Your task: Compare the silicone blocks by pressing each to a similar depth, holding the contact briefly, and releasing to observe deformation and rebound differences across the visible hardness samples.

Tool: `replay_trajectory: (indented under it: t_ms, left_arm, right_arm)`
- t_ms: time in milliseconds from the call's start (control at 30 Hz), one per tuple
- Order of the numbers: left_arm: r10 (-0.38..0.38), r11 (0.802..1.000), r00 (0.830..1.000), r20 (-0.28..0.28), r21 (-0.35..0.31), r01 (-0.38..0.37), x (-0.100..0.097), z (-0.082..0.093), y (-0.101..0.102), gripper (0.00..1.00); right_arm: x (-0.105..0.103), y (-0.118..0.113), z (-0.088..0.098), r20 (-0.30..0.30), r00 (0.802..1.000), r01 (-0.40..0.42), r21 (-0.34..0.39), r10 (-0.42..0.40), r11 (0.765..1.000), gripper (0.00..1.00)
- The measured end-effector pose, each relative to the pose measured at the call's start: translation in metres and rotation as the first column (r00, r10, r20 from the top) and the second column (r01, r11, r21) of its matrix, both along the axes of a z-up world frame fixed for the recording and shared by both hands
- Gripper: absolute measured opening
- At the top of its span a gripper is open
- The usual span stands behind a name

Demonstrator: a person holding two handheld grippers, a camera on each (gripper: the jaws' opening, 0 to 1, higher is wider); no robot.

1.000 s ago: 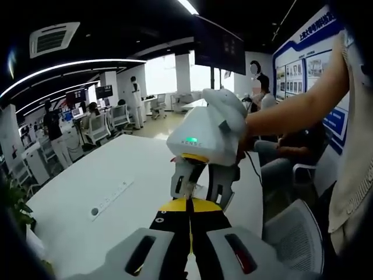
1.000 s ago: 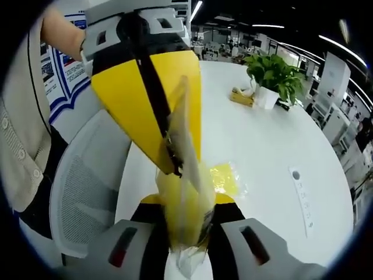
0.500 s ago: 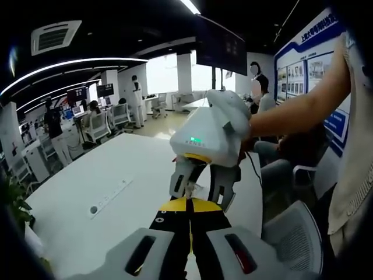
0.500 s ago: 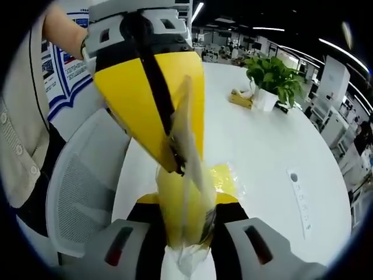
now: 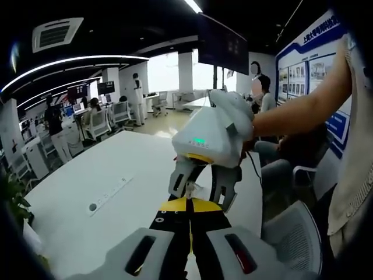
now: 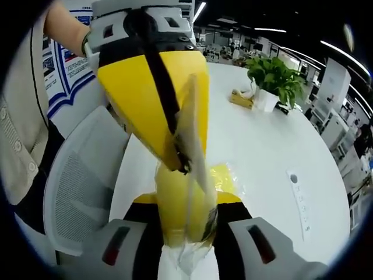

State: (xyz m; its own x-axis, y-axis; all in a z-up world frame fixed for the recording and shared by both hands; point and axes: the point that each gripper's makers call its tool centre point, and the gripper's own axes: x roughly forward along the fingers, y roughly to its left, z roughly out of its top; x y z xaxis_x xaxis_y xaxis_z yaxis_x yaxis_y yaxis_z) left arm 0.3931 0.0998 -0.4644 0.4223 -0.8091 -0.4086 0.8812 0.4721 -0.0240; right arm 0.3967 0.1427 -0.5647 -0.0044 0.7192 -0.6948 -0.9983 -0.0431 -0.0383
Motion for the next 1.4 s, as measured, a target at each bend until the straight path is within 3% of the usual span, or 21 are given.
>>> replay_trajectory:
  t_ms: [300,467,600,733,900,1000,1100,1133,1167,1233,1300,1333,1367,1400]
  left_arm:
    - [0.026,0.999,0.998,-0.049,-0.031,-0.027,0.004,-0.007,-0.002,0.00]
    - [0.037,0.998,0.996,-0.076,-0.039,-0.040,0.009,-0.015,-0.001,0.00]
    - [0.059,0.994,0.990,-0.128,-0.080,-0.069,0.010,-0.020,-0.004,0.00]
    - [0.094,0.989,0.983,-0.158,-0.098,-0.110,0.019,-0.029,-0.004,0.00]
    - [0.119,0.983,0.972,-0.204,-0.112,-0.144,0.029,-0.049,-0.008,0.00]
    - [0.146,0.978,0.961,-0.236,-0.113,-0.176,0.036,-0.065,-0.013,0.00]
    - [0.180,0.964,0.938,-0.295,-0.137,-0.228,0.043,-0.083,-0.017,0.00]
    - [0.185,0.962,0.935,-0.301,-0.139,-0.235,0.045,-0.088,-0.018,0.00]
    - [0.201,0.953,0.917,-0.345,-0.146,-0.264,0.047,-0.097,-0.020,0.00]
    - [0.212,0.947,0.909,-0.359,-0.154,-0.282,0.052,-0.109,-0.024,0.00]
    - [0.231,0.928,0.882,-0.411,-0.179,-0.327,0.055,-0.117,-0.028,0.00]
    - [0.239,0.923,0.878,-0.415,-0.184,-0.338,0.059,-0.123,-0.028,0.00]
    - [0.250,0.899,0.858,-0.449,-0.220,-0.378,0.065,-0.125,-0.030,0.00]
    - [0.255,0.886,0.850,-0.461,-0.240,-0.396,0.069,-0.126,-0.030,0.00]
  right_arm:
    - [0.001,-0.005,-0.005,0.016,0.999,0.038,0.031,-0.038,0.999,0.37]
    - [0.007,-0.009,0.008,0.035,0.992,0.119,0.104,-0.123,0.987,0.50]
    - [0.006,-0.023,0.014,0.033,0.982,0.178,0.149,-0.185,0.973,0.51]
    - [0.006,-0.045,0.022,0.021,0.954,0.288,0.218,-0.300,0.933,0.56]
    - [-0.002,-0.082,0.029,-0.018,0.897,0.428,0.290,-0.442,0.856,0.59]
    - [-0.010,-0.104,0.034,-0.052,0.855,0.501,0.336,-0.516,0.797,0.59]
    - [-0.019,-0.122,0.032,-0.090,0.816,0.563,0.345,-0.571,0.751,0.58]
    - [-0.025,-0.128,0.030,-0.099,0.810,0.573,0.347,-0.578,0.743,0.58]
    - [-0.028,-0.132,0.028,-0.103,0.805,0.581,0.343,-0.585,0.738,0.58]
    - [-0.037,-0.141,0.023,-0.117,0.790,0.602,0.331,-0.601,0.727,0.57]
    - [-0.044,-0.150,0.018,-0.131,0.777,0.621,0.318,-0.616,0.716,0.57]
    - [-0.047,-0.153,0.015,-0.142,0.770,0.632,0.311,-0.622,0.710,0.56]
    - [-0.048,-0.154,0.014,-0.145,0.768,0.634,0.309,-0.624,0.709,0.56]
    - [-0.051,-0.157,0.012,-0.151,0.763,0.640,0.306,-0.628,0.705,0.56]
